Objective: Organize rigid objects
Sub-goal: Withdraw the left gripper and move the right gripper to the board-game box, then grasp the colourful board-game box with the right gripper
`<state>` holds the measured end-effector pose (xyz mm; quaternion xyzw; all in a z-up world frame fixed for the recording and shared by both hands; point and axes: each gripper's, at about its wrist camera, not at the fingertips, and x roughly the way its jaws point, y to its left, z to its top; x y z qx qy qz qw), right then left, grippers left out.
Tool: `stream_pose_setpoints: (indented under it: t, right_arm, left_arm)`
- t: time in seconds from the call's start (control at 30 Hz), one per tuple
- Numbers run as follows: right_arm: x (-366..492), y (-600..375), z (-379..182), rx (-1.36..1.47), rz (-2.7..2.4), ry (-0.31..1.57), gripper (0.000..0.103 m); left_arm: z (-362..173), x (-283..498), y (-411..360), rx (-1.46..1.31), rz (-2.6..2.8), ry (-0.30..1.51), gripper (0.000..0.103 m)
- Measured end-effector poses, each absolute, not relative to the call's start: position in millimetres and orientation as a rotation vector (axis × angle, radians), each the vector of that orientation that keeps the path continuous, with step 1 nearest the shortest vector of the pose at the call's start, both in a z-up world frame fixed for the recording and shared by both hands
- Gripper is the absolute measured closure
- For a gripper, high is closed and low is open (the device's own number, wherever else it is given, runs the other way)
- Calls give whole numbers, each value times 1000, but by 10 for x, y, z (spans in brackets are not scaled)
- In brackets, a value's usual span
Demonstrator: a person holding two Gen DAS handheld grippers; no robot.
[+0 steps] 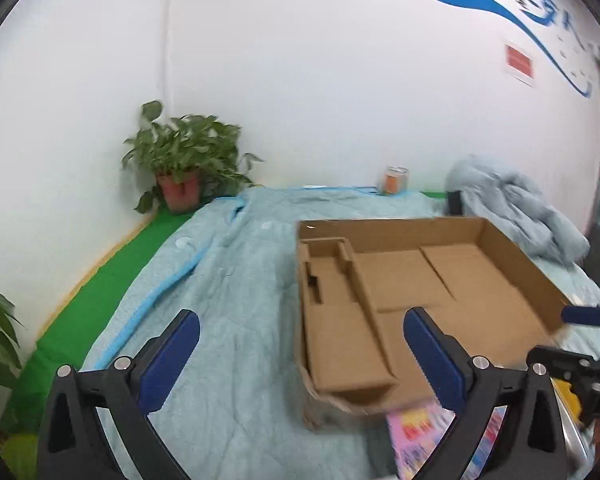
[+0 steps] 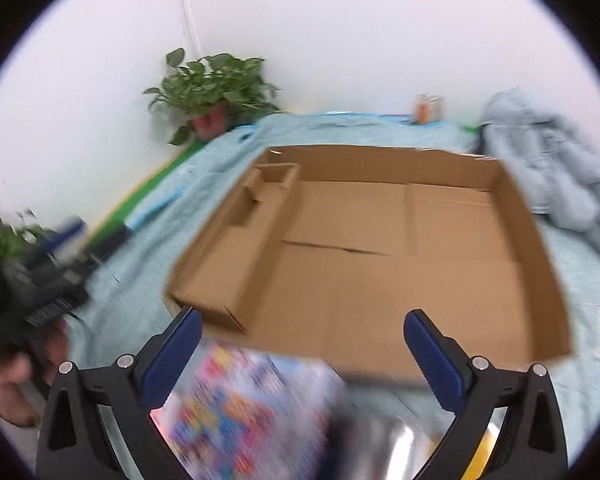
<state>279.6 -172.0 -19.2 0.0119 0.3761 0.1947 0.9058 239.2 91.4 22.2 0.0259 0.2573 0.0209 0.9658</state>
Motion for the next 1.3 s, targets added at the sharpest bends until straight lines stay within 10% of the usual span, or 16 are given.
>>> stream_pose_setpoints:
  t: [0.23, 0.33, 0.4, 0.47, 0.5, 0.6, 0.63, 0.67, 1.3]
  right_arm:
    - [2181, -2077, -255, 26, 276, 764, 3]
    - [2011, -2144, -268, 11, 232, 751, 41]
    - [1941, -2188, -244, 7, 213, 748, 53]
    - [1839, -2261, -200, 24, 231, 722, 40]
    - [1814, -2284, -183, 26, 237, 720, 10]
    - [1704, -2323, -175, 12, 222, 682, 1]
    - [1689, -2325, -180, 2, 221, 683, 1]
    - [1667, -2339, -184, 2, 223, 685, 1]
    - [1337, -2305, -413, 18, 492, 740, 1]
  left_arm:
    - [67, 1778, 416, -13, -2, 543, 0]
    - [38, 1567, 259, -27, -28, 549, 2]
    - [6, 1518, 163, -38, -58, 599, 38]
    - [-56, 1527, 84, -23, -69, 676, 102]
    - [-84, 1501, 54, -36, -86, 693, 100]
    - [-63, 1352, 43, -90, -104, 646, 71]
    - [-40, 1314, 64, -98, -106, 642, 20]
    - [-12, 1273, 76, -109, -93, 623, 3]
    - [-332, 1201, 348, -269, -214, 805, 1]
